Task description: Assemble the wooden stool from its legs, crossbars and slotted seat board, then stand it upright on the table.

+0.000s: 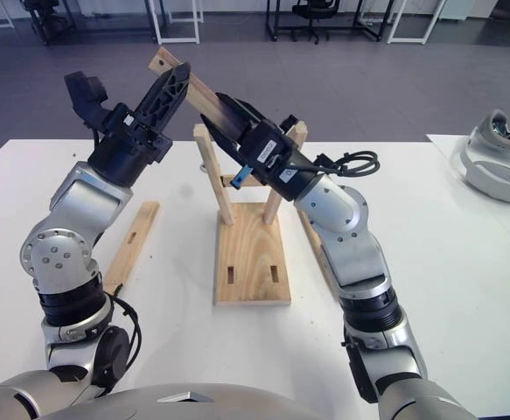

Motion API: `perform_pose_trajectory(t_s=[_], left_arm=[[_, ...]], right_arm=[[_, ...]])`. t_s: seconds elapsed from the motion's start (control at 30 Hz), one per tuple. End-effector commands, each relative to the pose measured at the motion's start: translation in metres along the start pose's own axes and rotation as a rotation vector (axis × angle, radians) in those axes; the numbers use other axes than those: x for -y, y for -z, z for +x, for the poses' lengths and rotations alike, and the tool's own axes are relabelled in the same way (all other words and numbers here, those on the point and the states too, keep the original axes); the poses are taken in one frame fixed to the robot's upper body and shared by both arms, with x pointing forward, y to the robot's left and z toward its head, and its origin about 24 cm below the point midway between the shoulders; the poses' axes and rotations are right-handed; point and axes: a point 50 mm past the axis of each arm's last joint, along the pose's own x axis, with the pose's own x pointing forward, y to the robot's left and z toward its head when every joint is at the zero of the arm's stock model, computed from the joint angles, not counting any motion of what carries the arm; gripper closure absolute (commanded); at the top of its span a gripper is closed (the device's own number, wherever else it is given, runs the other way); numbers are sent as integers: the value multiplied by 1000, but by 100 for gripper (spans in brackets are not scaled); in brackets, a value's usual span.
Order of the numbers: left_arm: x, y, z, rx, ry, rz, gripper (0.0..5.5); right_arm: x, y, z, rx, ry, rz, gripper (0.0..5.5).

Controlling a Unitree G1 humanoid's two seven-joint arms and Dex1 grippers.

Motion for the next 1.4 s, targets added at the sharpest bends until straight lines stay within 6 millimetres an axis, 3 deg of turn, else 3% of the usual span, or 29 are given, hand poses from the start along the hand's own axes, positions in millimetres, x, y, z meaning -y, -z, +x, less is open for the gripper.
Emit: perform_pose_trajectory(t_s=[0.03, 0.13, 0.27, 0.37, 0.47, 0.53, 0.63, 0.77, 0.97, 1.4], left_arm=[[0, 2, 0, -6, -11, -36, 483], [-2, 4, -4, -5, -15, -85, 505], [-13, -5, -22, 30, -75, -31, 511], [-64, -25, -82, -19, -361, 261, 511], [-116, -16, -149, -157, -636, 393, 511], [-133, -3, -169, -196, -698, 374, 511], [-139, 14, -179, -230, -703, 345, 511], [-136, 17, -189, -219, -723, 323, 511], [-125, 9, -193, -195, -732, 307, 511], [-130, 24, -218, -278, -892, 294, 511]], right_arm=[[-1, 0, 2, 13, -11, -14, 418], [-2, 0, 2, 16, -21, -25, 418], [-5, 5, -2, -13, -39, -25, 319], [-1, 19, -24, -115, 2, -1, 297], [2, 52, -62, -292, 104, 0, 297], [-4, 70, -80, -373, 132, 29, 297], [-15, 87, -95, -439, 145, 59, 297], [-19, 96, -105, -469, 161, 62, 297], [-26, 96, -107, -473, 167, 73, 297], [-32, 97, -107, -486, 147, 77, 297]])
